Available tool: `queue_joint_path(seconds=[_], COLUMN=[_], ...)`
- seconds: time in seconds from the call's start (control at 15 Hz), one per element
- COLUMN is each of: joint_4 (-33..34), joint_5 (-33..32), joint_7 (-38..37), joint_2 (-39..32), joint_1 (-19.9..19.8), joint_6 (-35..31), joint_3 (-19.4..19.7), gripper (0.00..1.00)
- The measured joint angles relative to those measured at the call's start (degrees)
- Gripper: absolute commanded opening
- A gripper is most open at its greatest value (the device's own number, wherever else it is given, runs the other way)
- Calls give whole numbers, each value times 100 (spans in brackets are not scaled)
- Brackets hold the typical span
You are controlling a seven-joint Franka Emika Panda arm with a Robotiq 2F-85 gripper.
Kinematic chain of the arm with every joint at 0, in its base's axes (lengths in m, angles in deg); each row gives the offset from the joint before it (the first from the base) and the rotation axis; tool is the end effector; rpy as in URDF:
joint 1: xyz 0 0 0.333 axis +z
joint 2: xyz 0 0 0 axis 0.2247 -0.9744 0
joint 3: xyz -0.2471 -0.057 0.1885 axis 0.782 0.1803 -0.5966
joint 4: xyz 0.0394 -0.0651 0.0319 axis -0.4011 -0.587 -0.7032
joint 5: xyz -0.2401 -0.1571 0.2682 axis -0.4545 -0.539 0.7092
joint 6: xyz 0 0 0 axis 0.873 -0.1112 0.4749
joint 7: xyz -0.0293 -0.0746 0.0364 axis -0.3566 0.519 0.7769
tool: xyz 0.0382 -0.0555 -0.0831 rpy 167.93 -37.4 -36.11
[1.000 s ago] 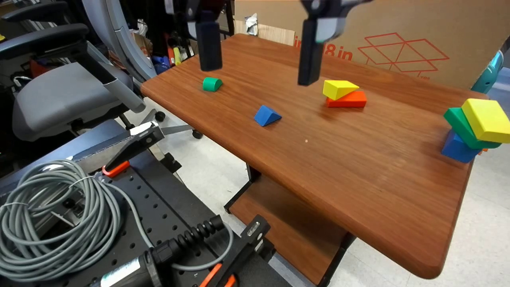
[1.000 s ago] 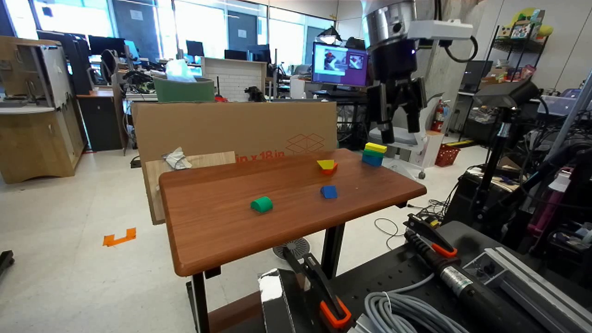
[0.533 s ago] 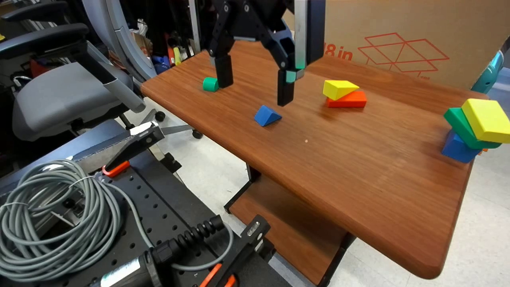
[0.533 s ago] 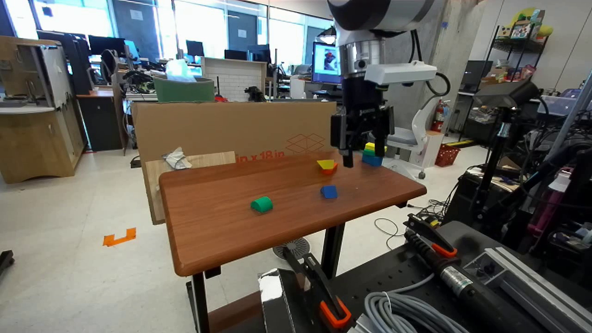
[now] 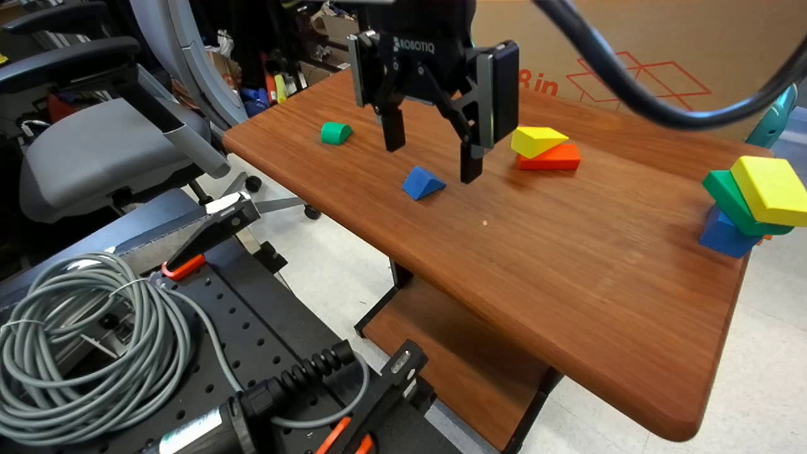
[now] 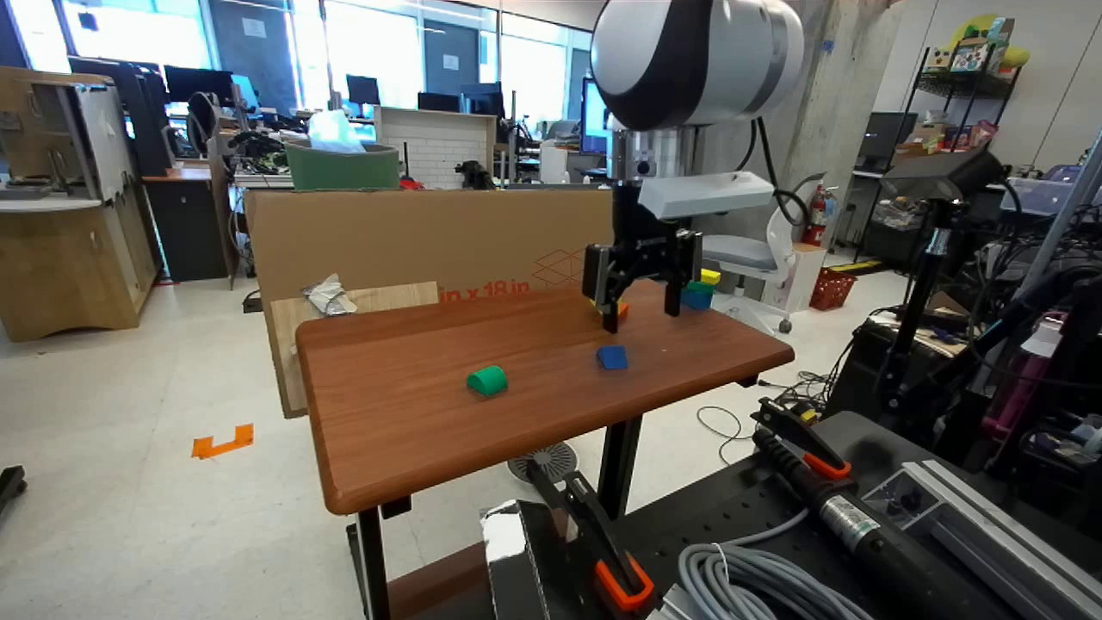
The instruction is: Stack the blue block on top of the yellow block
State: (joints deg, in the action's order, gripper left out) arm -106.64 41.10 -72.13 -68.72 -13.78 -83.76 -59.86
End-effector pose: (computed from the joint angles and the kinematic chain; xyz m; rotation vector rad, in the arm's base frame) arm 0.5045 -0.0156 0.2094 3.0380 -0.0200 -0.0662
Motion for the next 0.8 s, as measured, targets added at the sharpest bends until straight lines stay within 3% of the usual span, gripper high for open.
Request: queue_joint_path(seconds=[0.27,0.73,0.8], joint_4=[32,201,241], joint_5=[146,343,343], joint_7=[-64,-95,-116], joint_2=[-326,-700,-746], joint_1=[9,125,136], joint_6=[-663,-712,-713], joint_3=[-9,-11,-9], gripper=[100,100,75])
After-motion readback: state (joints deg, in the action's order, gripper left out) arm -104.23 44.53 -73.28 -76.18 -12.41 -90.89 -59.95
